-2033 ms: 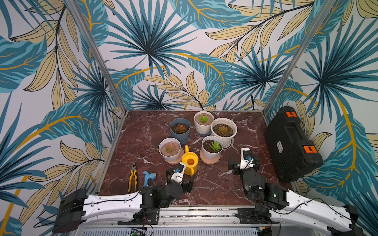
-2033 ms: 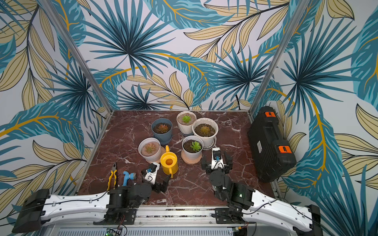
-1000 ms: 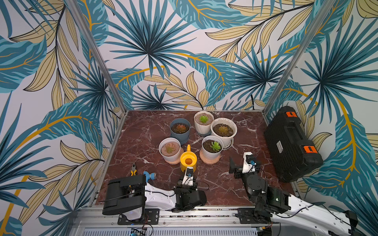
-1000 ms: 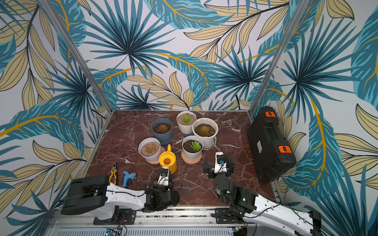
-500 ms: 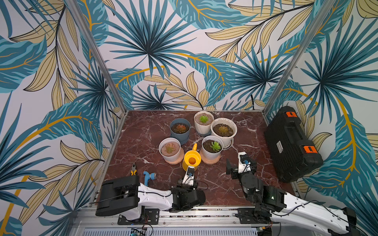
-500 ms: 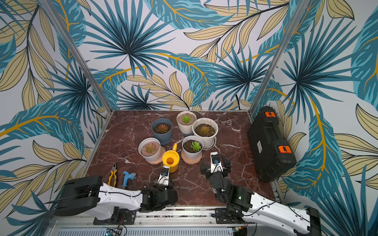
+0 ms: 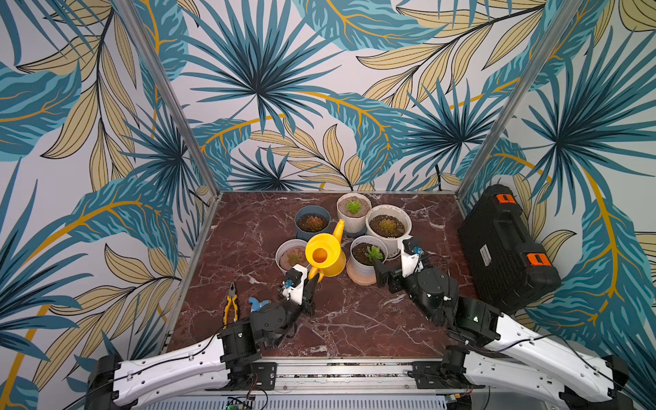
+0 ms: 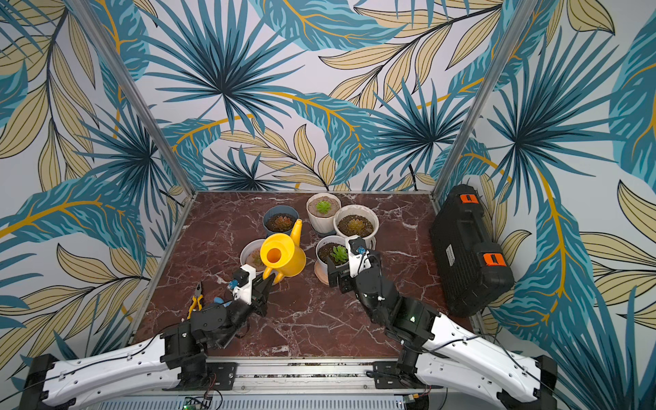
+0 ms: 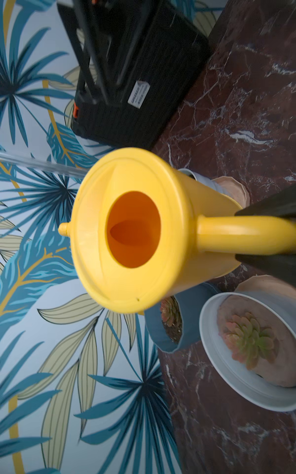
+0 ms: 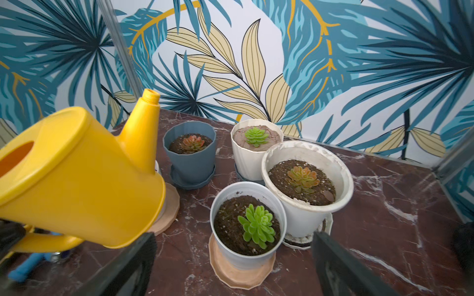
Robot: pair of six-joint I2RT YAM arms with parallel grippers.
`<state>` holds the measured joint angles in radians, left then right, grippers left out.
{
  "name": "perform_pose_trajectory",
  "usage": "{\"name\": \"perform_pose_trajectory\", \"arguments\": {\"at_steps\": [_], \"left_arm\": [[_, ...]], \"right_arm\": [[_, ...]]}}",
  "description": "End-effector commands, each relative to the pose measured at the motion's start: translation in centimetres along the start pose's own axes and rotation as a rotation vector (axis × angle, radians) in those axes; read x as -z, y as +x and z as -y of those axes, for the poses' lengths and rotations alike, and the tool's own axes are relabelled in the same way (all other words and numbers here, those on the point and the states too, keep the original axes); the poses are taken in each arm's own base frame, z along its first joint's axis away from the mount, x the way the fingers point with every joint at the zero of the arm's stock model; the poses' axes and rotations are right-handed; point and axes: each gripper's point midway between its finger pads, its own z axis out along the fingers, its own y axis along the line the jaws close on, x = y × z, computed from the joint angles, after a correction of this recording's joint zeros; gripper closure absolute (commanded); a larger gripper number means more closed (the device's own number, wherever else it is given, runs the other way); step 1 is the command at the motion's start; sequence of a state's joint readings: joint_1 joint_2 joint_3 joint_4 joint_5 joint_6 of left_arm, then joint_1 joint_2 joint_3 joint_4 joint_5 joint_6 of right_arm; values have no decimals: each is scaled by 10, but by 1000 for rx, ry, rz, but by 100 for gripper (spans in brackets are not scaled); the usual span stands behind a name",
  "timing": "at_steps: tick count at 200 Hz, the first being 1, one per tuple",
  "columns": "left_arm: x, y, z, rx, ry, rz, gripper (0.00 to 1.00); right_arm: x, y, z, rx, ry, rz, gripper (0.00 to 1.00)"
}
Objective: Water the succulent around the soil edge
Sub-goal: Pick up the watering can from the center of the board.
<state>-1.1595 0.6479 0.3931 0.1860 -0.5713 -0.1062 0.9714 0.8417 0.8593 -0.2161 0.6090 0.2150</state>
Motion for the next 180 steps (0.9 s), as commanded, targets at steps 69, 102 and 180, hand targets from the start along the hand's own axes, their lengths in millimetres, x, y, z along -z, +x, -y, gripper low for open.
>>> {"name": "perform_pose_trajectory", "arguments": {"at_steps": [69, 102, 180], "left_arm": [[2, -20, 59, -177, 317, 82, 100], [3, -28, 60, -170, 319, 111, 100], [20, -75, 52, -129, 305, 272, 100]], "right_arm": [[-15, -7, -10, -112, -39, -100, 1], [-21, 32, -5, -144, -16, -156, 1], [-36, 97, -6, -192, 7, -257, 2]]}}
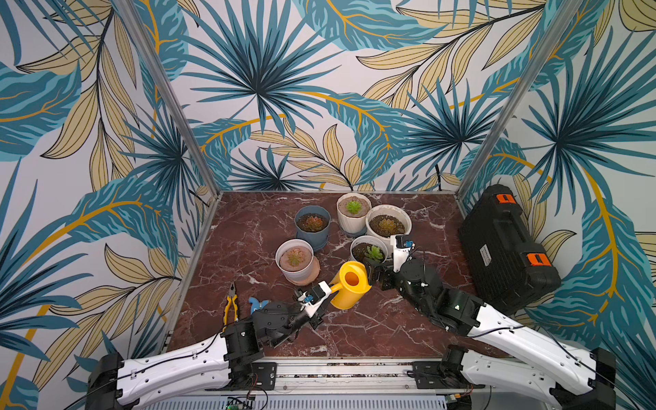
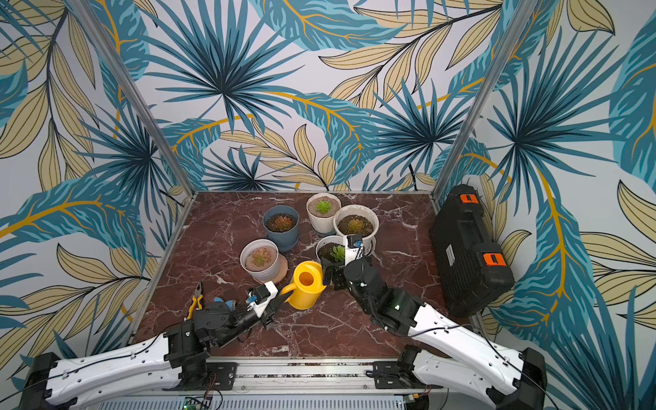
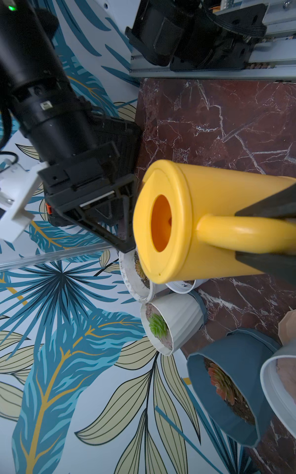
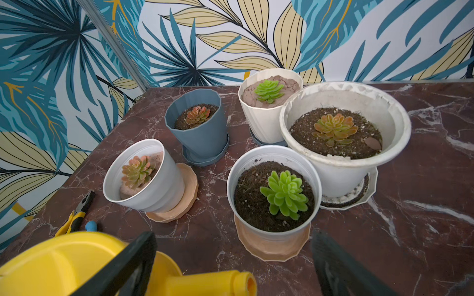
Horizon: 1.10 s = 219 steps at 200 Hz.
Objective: Water the succulent around the soil edge
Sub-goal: Pick up the watering can from the center of the board.
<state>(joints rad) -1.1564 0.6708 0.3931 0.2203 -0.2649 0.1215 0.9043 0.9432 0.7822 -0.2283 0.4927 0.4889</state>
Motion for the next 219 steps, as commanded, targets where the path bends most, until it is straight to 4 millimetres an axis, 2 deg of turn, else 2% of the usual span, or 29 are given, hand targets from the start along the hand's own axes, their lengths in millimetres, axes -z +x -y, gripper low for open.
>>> {"name": "perform_pose_trajectory", "arguments": {"at_steps": [1, 16, 28, 47, 79, 95, 107, 122, 140, 164, 167, 179, 219], "left_arm": [[17, -77, -13, 49, -26, 269, 100], [15, -77, -10, 37, -13, 256, 100], [13, -73, -7, 29, 2, 234, 100], [9, -62, -3, 22, 15, 188, 100], [7, -39, -7, 9, -17, 110, 100], [11, -35, -14, 9, -51, 110, 100], [17, -36, -20, 6, -79, 123, 100], [25, -39, -30, 13, -127, 138, 100], [37, -41, -48, 33, -208, 132, 100], [59, -41, -72, 68, -321, 135, 100], [62, -41, -75, 74, -335, 138, 100], [74, -40, -84, 96, -381, 150, 100], [109, -34, -104, 179, -457, 197, 100]], "right_arm": [[-10, 30, 2, 2, 3, -75, 2], [-12, 32, 0, 4, -5, -86, 3], [-9, 24, -2, 8, -13, -69, 3], [4, -3, -2, 43, -9, -6, 3], [44, -58, 6, 136, 9, 123, 1], [60, -75, 7, 195, -4, 177, 1], [69, -80, 8, 245, -14, 201, 0], [73, -80, 7, 295, -28, 212, 0], [71, -71, 1, 339, -73, 203, 0], [63, -50, -15, 385, -182, 197, 1], [64, -54, -19, 376, -204, 223, 1], [62, -48, -29, 391, -262, 230, 1], [56, -27, -47, 424, -374, 218, 1]]}}
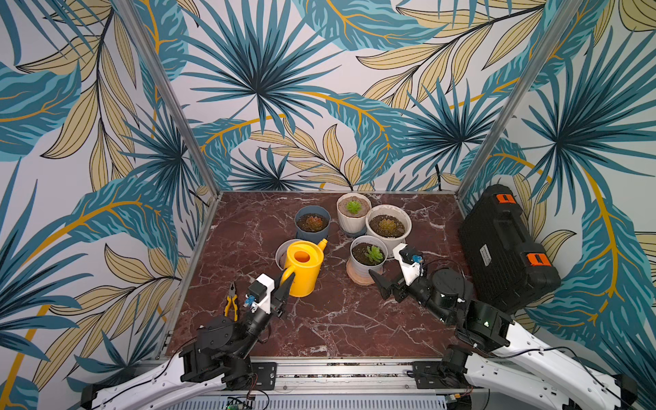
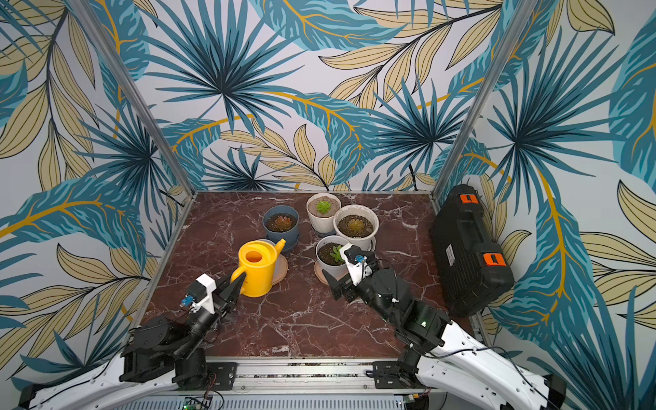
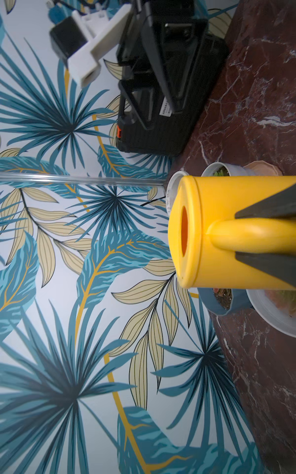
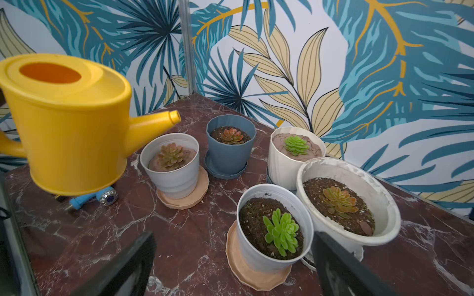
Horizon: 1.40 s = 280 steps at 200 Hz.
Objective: Water the succulent around the soil edge
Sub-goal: Pick up the watering can from the center of the board, then water the soil of the potted plant with water.
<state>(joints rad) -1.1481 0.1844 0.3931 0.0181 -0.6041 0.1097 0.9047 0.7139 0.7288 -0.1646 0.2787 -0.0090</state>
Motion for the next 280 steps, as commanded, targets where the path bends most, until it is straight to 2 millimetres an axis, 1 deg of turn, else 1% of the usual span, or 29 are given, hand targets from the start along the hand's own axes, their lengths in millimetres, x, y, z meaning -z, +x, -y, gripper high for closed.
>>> {"name": "perform_pose_trajectory", "arguments": {"at_steps": [1, 26, 51, 68, 86, 90, 117, 147, 175, 204, 232, 266, 280], "left_arm": [[12, 9, -23, 37, -91, -21, 100], [21, 18, -38, 68, -152, -58, 100], [20, 30, -45, 57, -212, -98, 100], [18, 36, -42, 53, -208, -139, 100], [14, 34, -36, 53, -185, -165, 100], [13, 39, -35, 33, -180, -192, 100], [8, 43, -29, -3, -165, -242, 100], [2, 40, -25, -19, -168, -249, 100], [-3, 37, -22, -37, -157, -260, 100], [-6, 40, -23, -51, -163, -296, 100], [-8, 48, -27, -42, -181, -332, 100], [-18, 56, -26, -27, -169, -375, 100], [-23, 55, -23, -20, -155, -377, 100]], "right_arm": [[-2, -9, -19, 19, -104, 71, 1], [-4, 0, -24, 29, -127, 57, 0], [-6, 6, -25, 38, -131, 43, 0], [-9, 10, -27, 43, -135, 28, 0], [-11, 14, -27, 47, -132, 13, 1], [-12, 14, -26, 47, -129, 12, 1], [-16, 18, -26, 49, -122, 3, 0], [-18, 23, -34, 57, -159, -8, 0], [-21, 26, -36, 63, -167, -22, 0], [-21, 26, -35, 64, -165, -24, 0], [-22, 26, -35, 64, -161, -27, 1], [-22, 27, -34, 61, -155, -29, 0], [-22, 27, -35, 60, -159, -31, 1]]}}
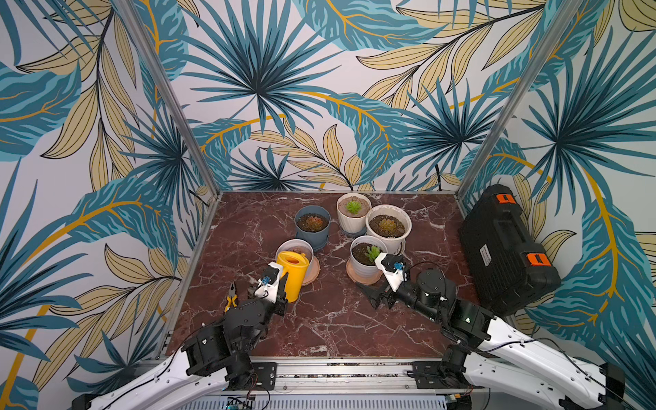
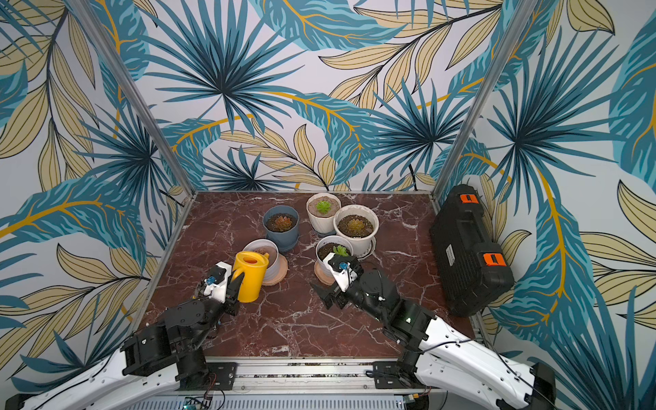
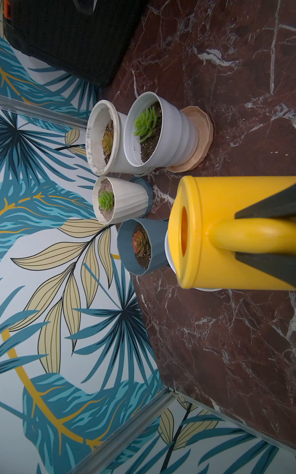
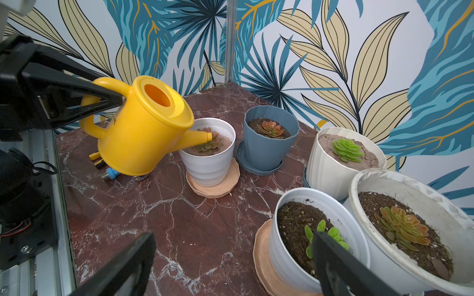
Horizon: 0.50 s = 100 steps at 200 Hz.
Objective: Water the succulent around the soil edge
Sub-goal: Water the soil of the potted plant with water.
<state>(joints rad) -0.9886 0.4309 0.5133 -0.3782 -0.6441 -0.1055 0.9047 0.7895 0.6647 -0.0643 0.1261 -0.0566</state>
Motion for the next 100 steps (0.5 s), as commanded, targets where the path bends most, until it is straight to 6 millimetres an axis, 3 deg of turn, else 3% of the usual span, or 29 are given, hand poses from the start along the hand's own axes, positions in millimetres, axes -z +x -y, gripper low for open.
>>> {"name": "perform_pose_trajectory", "arguments": {"at_steps": [1, 100], "left_arm": [[2, -28, 6, 63, 55, 44, 100], [-12, -34, 5, 35, 30, -27, 100]], "right_arm": [[-2, 2, -2, 5, -5, 4, 0], [-1, 1, -2, -3, -7, 7, 1]]}}
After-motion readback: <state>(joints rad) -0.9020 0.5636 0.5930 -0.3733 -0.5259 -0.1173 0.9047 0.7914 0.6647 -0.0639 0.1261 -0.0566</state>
